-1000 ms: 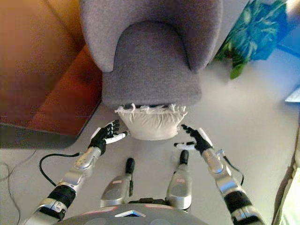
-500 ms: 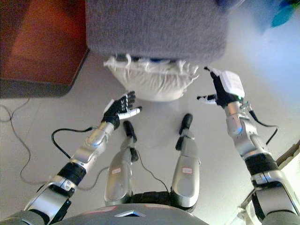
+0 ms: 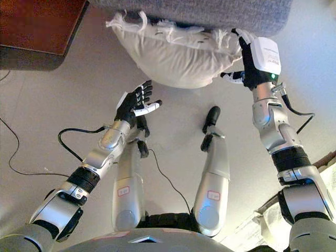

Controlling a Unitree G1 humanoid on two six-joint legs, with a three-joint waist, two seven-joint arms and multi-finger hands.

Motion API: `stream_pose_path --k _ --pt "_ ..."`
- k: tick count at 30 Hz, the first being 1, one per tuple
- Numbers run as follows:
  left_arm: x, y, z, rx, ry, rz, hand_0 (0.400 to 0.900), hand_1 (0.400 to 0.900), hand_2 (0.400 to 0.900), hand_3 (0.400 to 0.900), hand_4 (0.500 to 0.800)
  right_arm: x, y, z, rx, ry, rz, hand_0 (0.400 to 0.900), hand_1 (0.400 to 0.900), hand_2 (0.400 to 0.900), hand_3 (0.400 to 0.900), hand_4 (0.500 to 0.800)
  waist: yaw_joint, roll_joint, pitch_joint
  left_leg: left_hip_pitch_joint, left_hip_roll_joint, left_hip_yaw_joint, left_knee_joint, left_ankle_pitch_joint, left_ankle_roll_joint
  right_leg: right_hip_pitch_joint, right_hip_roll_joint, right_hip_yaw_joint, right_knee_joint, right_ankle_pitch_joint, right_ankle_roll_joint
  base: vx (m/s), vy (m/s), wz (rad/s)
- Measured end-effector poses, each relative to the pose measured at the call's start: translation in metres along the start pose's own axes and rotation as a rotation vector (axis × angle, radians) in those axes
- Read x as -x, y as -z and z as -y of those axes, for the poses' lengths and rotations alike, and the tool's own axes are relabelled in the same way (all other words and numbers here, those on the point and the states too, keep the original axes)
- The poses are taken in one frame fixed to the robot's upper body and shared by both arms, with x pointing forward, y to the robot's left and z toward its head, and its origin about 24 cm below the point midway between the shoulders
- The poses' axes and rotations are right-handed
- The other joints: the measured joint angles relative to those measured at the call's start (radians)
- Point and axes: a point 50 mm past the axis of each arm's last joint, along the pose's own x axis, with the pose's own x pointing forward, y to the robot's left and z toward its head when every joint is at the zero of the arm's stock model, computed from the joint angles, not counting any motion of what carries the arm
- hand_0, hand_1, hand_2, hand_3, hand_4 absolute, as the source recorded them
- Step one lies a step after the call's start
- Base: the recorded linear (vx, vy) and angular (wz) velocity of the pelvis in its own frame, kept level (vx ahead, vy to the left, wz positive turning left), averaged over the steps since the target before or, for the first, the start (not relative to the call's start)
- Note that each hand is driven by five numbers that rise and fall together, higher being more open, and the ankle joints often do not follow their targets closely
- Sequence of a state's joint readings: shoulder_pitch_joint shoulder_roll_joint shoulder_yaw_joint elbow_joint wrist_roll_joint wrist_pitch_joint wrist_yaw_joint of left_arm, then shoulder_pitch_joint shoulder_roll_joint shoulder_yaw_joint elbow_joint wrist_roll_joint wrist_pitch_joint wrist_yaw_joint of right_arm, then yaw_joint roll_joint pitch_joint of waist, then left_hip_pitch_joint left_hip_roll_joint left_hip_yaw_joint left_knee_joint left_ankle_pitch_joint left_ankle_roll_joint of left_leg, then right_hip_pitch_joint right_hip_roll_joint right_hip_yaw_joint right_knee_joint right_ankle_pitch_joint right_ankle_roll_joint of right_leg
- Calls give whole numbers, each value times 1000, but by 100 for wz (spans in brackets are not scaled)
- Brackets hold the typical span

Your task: Pick up the pillow and put it on the sofa.

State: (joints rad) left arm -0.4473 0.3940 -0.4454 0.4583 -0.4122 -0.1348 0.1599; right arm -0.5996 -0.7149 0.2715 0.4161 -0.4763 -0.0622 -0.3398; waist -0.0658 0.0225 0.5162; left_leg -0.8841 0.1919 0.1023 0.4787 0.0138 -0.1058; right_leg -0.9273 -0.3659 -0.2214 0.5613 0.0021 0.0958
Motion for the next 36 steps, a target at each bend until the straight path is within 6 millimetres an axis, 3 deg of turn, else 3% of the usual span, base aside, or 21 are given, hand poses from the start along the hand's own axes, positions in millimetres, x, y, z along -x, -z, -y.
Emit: stream_pose_path --k 3,18,23,34,35,36 --pt "-2 -4 2 5 6 14 900 900 900 900 800 -7 1 5 13 33 -19 900 900 900 900 800 4 -1 0 -63 2 -11 47 -12 1 -58 -3 9 27 -10 -1 0 0 0" --pt "-8 -16 4 18 12 50 900 900 900 900 800 -59 -32 38 4 115 44 900 900 900 900 800 43 -9 5 -284 -1 -65 187 -47 0 -252 -14 22 136 -28 -10 19 -6 2" --pt "-8 -15 1 32 -1 44 900 900 900 900 800 -71 -39 40 5 92 38 900 900 900 900 800 47 -20 5 -329 -5 -99 228 -64 -7 -280 -15 20 181 -47 -15 7 -12 3" --pt "-8 -12 -3 59 -22 15 900 900 900 900 800 -102 -80 49 -93 -75 72 900 900 900 900 800 42 -50 6 -342 1 -128 206 -48 -34 -293 -4 0 183 -45 -30 -16 0 2" --pt "-8 -12 -4 57 -25 12 900 900 900 900 800 -103 -84 49 -99 -88 83 696 696 696 696 678 41 -59 6 -336 3 -131 199 -44 -33 -290 1 -2 179 -44 -30 107 -7 -4" --pt "-8 -12 -4 56 -26 8 900 900 900 900 800 -104 -86 48 -113 -97 85 400 400 400 400 500 44 -64 6 -331 1 -135 188 -35 -39 -286 1 -3 171 -44 -30 105 -10 -4"
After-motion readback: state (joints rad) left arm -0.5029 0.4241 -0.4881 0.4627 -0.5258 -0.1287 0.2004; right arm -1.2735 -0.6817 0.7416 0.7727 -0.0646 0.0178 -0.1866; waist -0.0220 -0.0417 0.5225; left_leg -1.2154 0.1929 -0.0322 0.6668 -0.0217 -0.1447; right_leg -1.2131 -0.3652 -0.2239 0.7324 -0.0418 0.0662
